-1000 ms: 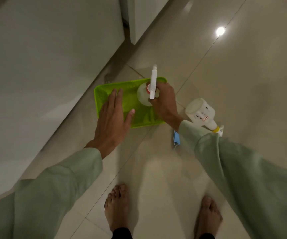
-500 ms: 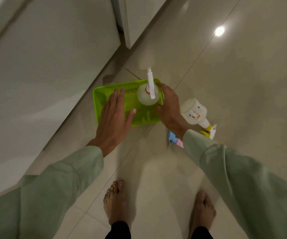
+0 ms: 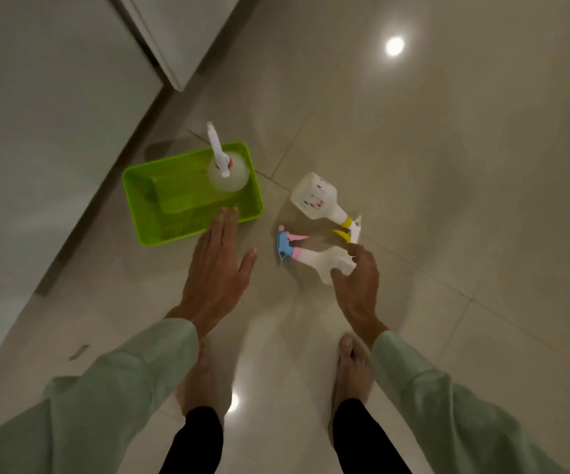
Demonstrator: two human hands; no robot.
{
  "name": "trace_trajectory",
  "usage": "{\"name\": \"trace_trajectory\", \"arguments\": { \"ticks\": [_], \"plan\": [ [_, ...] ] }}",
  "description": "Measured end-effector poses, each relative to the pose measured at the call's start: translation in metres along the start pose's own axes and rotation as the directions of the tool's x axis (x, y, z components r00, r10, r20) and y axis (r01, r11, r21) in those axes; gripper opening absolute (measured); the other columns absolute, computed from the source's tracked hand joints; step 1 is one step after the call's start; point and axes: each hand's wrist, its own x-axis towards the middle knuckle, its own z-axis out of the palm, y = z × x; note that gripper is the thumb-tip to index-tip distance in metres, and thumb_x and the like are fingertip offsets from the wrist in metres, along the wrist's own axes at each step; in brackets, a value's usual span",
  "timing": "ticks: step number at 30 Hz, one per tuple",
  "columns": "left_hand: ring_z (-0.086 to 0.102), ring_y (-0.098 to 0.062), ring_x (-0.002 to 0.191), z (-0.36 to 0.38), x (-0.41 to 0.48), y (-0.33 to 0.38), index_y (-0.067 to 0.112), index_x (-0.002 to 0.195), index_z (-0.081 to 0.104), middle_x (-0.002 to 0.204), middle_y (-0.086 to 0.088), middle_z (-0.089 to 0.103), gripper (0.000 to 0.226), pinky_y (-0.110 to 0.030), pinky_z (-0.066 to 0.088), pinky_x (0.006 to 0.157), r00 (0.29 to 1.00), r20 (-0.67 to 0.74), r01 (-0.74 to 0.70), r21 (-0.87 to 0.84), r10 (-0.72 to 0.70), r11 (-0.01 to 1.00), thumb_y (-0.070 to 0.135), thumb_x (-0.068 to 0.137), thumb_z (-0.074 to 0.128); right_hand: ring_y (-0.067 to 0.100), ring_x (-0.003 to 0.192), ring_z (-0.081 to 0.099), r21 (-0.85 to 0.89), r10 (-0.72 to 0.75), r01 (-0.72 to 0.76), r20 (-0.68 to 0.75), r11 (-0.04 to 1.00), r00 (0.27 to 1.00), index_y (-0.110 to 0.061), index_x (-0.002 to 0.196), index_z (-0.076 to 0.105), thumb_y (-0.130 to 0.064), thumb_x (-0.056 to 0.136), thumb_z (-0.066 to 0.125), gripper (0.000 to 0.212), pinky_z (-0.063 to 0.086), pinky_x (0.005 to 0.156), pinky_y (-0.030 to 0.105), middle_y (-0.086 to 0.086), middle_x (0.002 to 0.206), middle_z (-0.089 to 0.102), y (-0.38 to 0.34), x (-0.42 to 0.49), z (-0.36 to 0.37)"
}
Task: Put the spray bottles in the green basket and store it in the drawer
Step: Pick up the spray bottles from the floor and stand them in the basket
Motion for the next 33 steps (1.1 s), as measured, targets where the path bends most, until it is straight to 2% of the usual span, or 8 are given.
{"name": "trace_trajectory", "arguments": {
  "ticks": [2,5,11,14,18,22,26,33],
  "plan": [
    [0.022,-0.026,0.152,0.017,-0.003,0.006,0.011,0.155,0.020,0.164,-0.012,0.022,0.069,-0.040,0.023,0.122,1.000,0.021,-0.005,0.005,0.005,1.000,0.034,0.098,0.051,0.034,0.125,0.049,-0.258,-0.148,0.183,0.150,0.949,0.978,-0.013,0.140,0.050,-0.009,0.076,0.074,0.068,0.044,0.098,0.040,0.013,0.137,0.053,0.021,0.005,-0.001],
    [0.021,-0.025,0.152,0.047,-0.005,0.013,0.011,0.156,0.019,0.164,-0.012,0.021,0.070,-0.040,0.023,0.123,0.999,0.046,0.006,-0.006,-0.006,1.000,0.035,0.098,0.050,0.037,0.144,0.029,-0.595,-0.244,0.448,0.394,0.667,0.886,-0.024,0.154,0.028,-0.028,0.072,0.077,0.095,0.036,0.112,0.050,0.015,0.157,0.031,0.043,0.020,0.007],
    [0.021,-0.024,0.152,0.086,-0.005,0.006,0.013,0.156,0.017,0.165,-0.010,0.019,0.071,-0.041,0.024,0.122,0.998,0.068,0.019,-0.014,-0.018,1.000,0.038,0.098,0.048,0.040,0.139,0.033,-0.737,-0.262,0.566,0.501,0.370,0.825,-0.022,0.145,0.035,-0.038,0.071,0.077,0.086,0.028,0.112,0.062,0.018,0.151,0.033,0.052,0.052,0.038],
    [0.023,-0.025,0.151,0.090,-0.010,-0.004,0.013,0.156,0.018,0.164,-0.011,0.021,0.070,-0.040,0.024,0.122,0.997,0.068,0.023,-0.003,-0.023,1.000,0.039,0.098,0.048,0.039,0.131,0.040,-0.734,-0.245,0.526,0.467,0.428,0.850,-0.020,0.134,0.048,-0.035,0.071,0.077,0.070,0.038,0.103,0.061,0.015,0.143,0.039,0.050,0.056,0.048],
    [0.026,-0.027,0.150,0.070,-0.024,-0.013,0.010,0.155,0.021,0.163,-0.013,0.024,0.070,-0.041,0.025,0.122,0.997,0.049,0.066,-0.002,-0.066,0.998,0.038,0.098,0.049,0.037,0.126,0.044,-0.594,-0.085,0.350,0.427,0.724,0.900,-0.028,0.135,0.050,-0.039,0.070,0.081,0.072,0.041,0.100,0.055,0.009,0.136,0.043,0.049,0.038,0.039],
    [0.025,-0.028,0.150,0.029,-0.037,-0.019,0.009,0.154,0.023,0.163,-0.014,0.024,0.070,-0.041,0.025,0.122,0.993,-0.005,0.118,-0.036,-0.118,0.992,0.035,0.097,0.052,0.029,0.099,0.058,-0.326,-0.130,0.261,0.375,0.908,0.918,-0.026,0.111,0.064,-0.034,0.066,0.083,0.049,0.050,0.081,0.041,0.003,0.108,0.055,0.025,0.002,0.021],
    [0.027,-0.029,0.149,-0.021,-0.043,-0.036,0.007,0.154,0.024,0.161,-0.016,0.027,0.070,-0.045,0.028,0.120,0.985,-0.078,0.153,-0.044,-0.156,0.987,0.035,0.097,0.053,0.021,0.088,0.060,-0.026,-0.249,0.274,0.346,0.961,0.905,-0.018,0.106,0.069,-0.021,0.068,0.087,0.042,0.042,0.075,0.032,0.000,0.098,0.062,-0.028,-0.032,0.021],
    [0.025,-0.029,0.150,-0.094,-0.046,-0.080,0.009,0.155,0.020,0.162,-0.016,0.025,0.070,-0.040,0.022,0.122,0.957,-0.183,0.216,-0.058,-0.223,0.975,0.038,0.098,0.049,0.008,0.118,0.043,0.129,-0.442,0.425,0.335,0.896,0.832,-0.024,0.124,0.063,-0.029,0.079,0.081,0.049,0.024,0.099,0.031,-0.011,0.119,0.062,-0.142,-0.055,0.066]
  ]
}}
